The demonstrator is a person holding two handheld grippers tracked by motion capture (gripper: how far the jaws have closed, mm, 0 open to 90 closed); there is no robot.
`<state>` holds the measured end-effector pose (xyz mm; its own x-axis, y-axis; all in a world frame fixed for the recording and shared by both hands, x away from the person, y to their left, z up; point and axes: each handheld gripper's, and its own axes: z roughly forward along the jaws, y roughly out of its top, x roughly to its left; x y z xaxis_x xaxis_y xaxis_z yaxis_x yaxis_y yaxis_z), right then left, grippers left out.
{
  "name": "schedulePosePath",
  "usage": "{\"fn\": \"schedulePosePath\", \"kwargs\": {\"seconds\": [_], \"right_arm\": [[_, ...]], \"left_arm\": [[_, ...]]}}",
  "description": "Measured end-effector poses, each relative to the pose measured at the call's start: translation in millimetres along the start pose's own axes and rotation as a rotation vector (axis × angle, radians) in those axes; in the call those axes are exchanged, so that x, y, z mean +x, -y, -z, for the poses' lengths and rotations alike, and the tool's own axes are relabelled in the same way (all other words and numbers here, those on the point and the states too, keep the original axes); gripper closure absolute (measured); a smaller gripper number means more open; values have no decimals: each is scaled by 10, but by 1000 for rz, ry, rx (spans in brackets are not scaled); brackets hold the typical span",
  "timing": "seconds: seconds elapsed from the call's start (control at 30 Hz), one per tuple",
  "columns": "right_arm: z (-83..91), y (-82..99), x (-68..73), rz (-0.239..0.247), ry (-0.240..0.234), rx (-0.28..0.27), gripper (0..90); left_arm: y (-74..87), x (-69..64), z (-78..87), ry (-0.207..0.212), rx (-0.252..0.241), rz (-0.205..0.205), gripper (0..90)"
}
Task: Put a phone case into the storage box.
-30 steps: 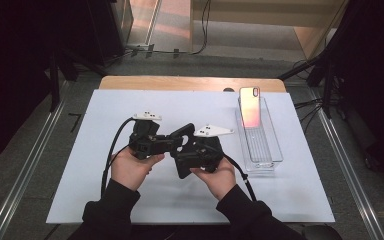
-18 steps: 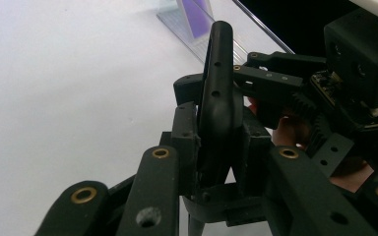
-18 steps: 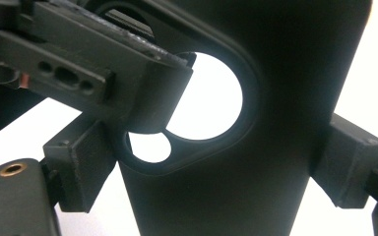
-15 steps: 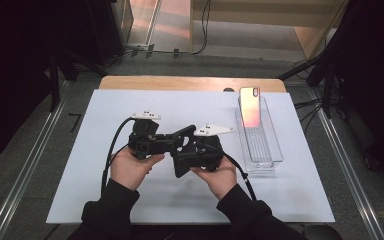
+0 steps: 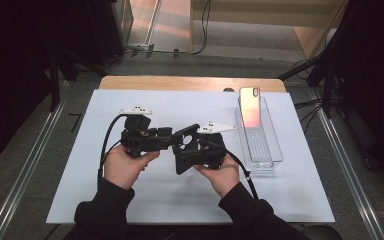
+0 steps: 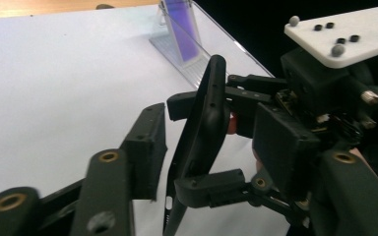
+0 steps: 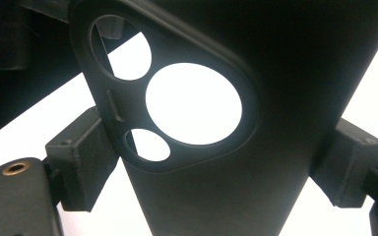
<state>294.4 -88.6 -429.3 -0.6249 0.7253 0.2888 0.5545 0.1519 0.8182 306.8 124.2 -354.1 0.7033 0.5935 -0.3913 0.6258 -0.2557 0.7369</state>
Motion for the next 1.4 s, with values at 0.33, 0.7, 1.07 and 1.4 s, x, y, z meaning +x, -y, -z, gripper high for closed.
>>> {"fn": "schedulePosePath", "kwargs": {"seconds": [0.33,0.7,1.07,1.4], "right_arm": [[44,-27,-138,-13,18,1,128],[112,-52,-249,-15,31,8,128],[169,-74,-303,-17,19,18,128],[207,-89,-318,-13,3,26,128]], "left_arm": [[43,33,22,42,39,-91,355],[164,111,-25,88,87,-143,321],[377,299,-96,107,109,-147,321],[587,473,-136,105,141,-127,321]]}}
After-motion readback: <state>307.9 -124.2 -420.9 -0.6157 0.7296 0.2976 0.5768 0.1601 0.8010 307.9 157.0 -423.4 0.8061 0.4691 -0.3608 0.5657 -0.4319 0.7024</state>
